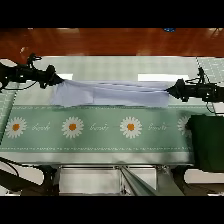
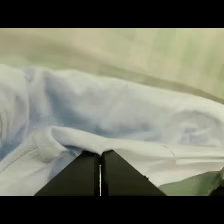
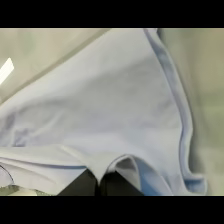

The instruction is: Fold the shirts.

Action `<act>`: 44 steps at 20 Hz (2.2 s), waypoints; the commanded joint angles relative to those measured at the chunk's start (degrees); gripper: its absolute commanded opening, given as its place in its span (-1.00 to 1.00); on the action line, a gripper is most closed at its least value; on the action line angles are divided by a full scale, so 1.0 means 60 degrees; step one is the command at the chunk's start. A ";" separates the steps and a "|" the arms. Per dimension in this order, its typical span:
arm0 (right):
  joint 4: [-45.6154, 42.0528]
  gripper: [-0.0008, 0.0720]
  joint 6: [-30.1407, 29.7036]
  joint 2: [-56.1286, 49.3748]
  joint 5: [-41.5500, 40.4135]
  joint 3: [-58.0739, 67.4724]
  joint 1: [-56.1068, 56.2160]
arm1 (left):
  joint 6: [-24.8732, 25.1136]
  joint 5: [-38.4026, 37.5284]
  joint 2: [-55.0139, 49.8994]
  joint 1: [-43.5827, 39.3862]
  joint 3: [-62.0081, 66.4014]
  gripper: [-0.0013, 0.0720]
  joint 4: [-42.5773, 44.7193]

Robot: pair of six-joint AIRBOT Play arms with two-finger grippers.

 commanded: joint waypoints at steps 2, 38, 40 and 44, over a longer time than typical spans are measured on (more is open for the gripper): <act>0.0331 -0.92 -0.0171 -0.0670 -0.0313 0.0350 0.0004 | 0.0346 0.0018 -0.0765 -0.0189 0.0641 -0.89 -0.0011; 0.0022 -0.92 0.0419 -0.2142 0.0015 0.1661 0.1319 | 0.0776 0.1351 0.7012 -0.1406 -0.4535 0.42 0.1475; -0.0051 -0.92 0.0342 -0.1756 0.0437 0.1698 0.1315 | 0.0776 0.1344 0.7016 -0.1406 -0.4535 0.42 0.1472; -0.1701 -0.92 0.0390 0.0291 0.1548 0.1472 0.1311 | 0.1118 0.0922 0.7012 -0.1548 -0.4535 -0.69 0.1468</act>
